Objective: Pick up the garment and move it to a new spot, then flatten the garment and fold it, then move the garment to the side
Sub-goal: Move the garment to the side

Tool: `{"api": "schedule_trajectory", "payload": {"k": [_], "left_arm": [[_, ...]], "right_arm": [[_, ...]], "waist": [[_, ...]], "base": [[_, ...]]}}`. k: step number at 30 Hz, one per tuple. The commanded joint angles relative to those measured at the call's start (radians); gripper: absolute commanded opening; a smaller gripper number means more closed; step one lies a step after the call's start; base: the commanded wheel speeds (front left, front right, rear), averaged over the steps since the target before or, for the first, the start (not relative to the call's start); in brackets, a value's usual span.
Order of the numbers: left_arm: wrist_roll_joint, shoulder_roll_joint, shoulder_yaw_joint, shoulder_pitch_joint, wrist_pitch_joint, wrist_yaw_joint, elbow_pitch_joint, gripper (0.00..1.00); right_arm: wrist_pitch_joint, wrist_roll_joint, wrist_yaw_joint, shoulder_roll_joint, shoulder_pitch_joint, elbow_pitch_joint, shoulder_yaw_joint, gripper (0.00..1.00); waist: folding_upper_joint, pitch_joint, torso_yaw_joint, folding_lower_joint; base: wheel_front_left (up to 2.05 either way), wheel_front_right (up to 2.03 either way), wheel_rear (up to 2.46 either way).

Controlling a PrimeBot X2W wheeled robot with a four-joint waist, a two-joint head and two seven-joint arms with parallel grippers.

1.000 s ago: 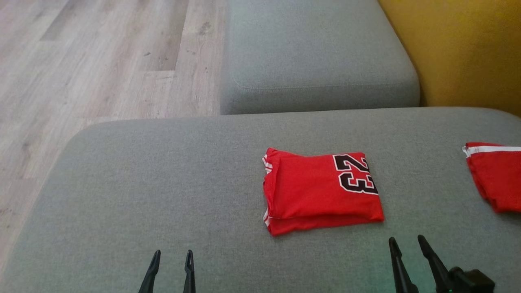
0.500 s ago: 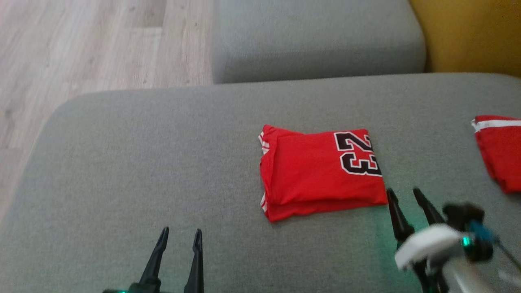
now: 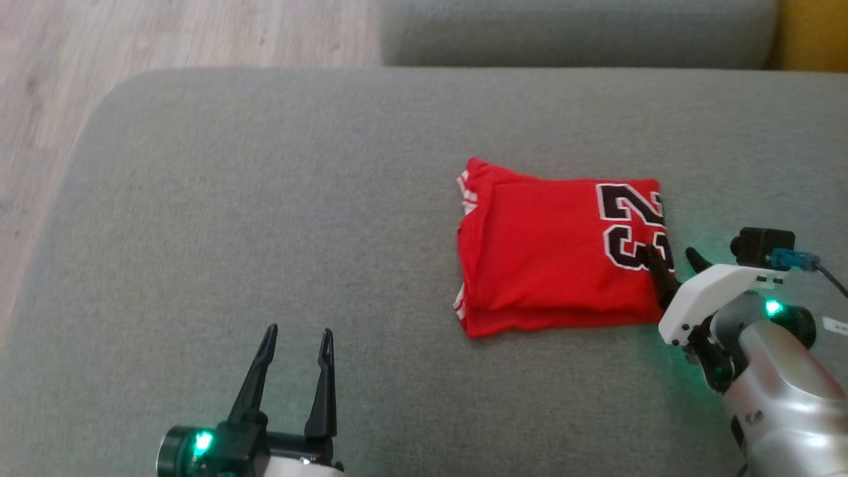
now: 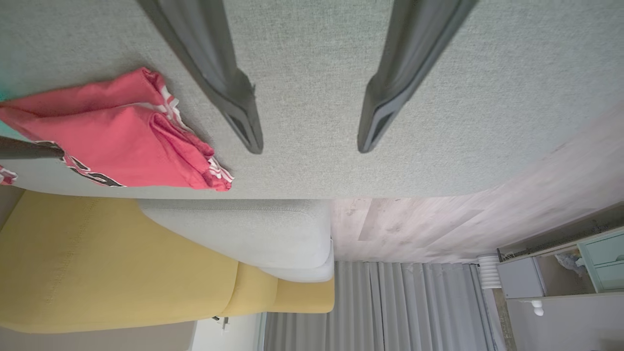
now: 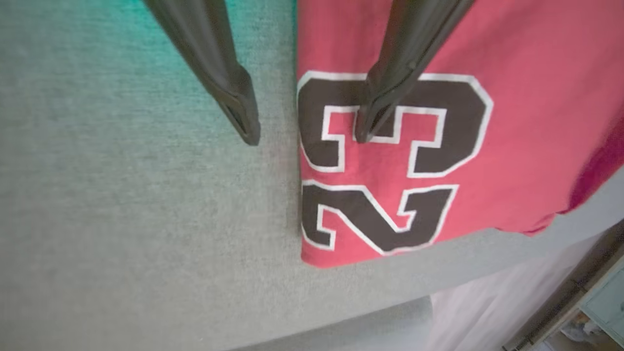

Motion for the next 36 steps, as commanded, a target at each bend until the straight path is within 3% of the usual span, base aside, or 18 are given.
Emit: {"api": "schedule_trajectory", "payload": {"k": [1, 2, 3, 4, 5, 10, 16, 25, 32, 33, 35, 36], "left_arm": [[-0.01, -0.006, 0.028, -0.043, -0.006, 0.001, -0.035, 1.0], [-0.014, -0.006, 0.03, -0.047, -0.006, 0.002, -0.035, 1.0], [-0.027, -0.006, 0.031, -0.048, -0.006, 0.003, -0.035, 1.0], [-0.034, -0.006, 0.032, -0.05, -0.006, 0.003, -0.035, 1.0], [-0.039, -0.006, 0.034, -0.051, -0.006, 0.005, -0.036, 1.0], [-0.061, -0.006, 0.046, -0.05, -0.006, 0.012, -0.04, 1.0], [-0.109, -0.006, 0.068, -0.055, -0.006, 0.017, -0.074, 1.0], [-0.063, -0.006, 0.097, -0.129, -0.006, -0.029, -0.07, 1.0], [-0.034, -0.006, 0.116, -0.182, -0.006, -0.054, -0.073, 1.0], [-0.029, -0.006, 0.117, -0.19, -0.006, -0.057, -0.075, 1.0], [-0.025, -0.006, 0.119, -0.205, -0.006, -0.054, -0.081, 1.0], [-0.026, -0.006, 0.119, -0.212, -0.006, -0.049, -0.084, 1.0]], "right_arm": [[0.002, 0.012, 0.007, 0.01, -0.034, -0.002, 0.03, 1.0], [0.006, 0.022, 0.007, 0.017, -0.041, 0.013, 0.038, 0.69], [0.009, 0.035, 0.007, 0.025, -0.047, 0.024, 0.043, 0.29], [0.01, 0.05, 0.007, 0.033, -0.051, 0.027, 0.053, 0.07], [0.007, 0.063, 0.007, 0.038, -0.054, 0.025, 0.063, 0.0], [-0.028, 0.076, 0.007, 0.012, -0.074, 0.004, 0.126, 0.0], [-0.07, 0.087, 0.007, -0.1, -0.156, -0.04, 0.161, 0.0], [-0.035, 0.059, 0.007, -0.369, -0.253, -0.135, 0.172, 0.0], [0.003, 0.053, 0.007, -0.589, -0.262, -0.201, 0.105, 0.01], [0.001, 0.048, 0.007, -0.611, -0.262, -0.209, 0.093, 0.42], [-0.009, 0.024, 0.007, -0.643, -0.267, -0.2, 0.048, 1.0], [-0.023, 0.006, 0.007, -0.649, -0.271, -0.193, 0.021, 1.0]], "waist": [[0.0, 0.023, 0.017, -0.0002], [0.0, 0.027, 0.018, -0.0002], [0.0, 0.03, 0.018, -0.0002], [0.0, 0.032, 0.016, -0.0002], [0.0, 0.034, 0.011, -0.0002], [0.0, 0.046, -0.035, -0.0002], [0.0, 0.096, -0.147, -0.0002], [0.0, 0.207, -0.261, -0.0002], [0.0, 0.273, -0.272, -0.0002], [0.0, 0.28, -0.27, -0.0002], [0.0, 0.294, -0.26, -0.0002], [0.0, 0.297, -0.254, -0.0002]], "base": [[0.0, 0.0, 0.0], [0.0, 0.0, 0.0], [0.0, 0.0, 0.0], [0.0, 0.0, 0.0], [0.0, 0.0, 0.0], [0.0, 0.0, 0.0], [0.0, 0.0, 0.0], [0.0, 0.0, 0.0], [0.0, 0.0, 0.0], [0.0, 0.0, 0.0], [0.0, 0.0, 0.0], [0.0, 0.0, 0.0]]}}
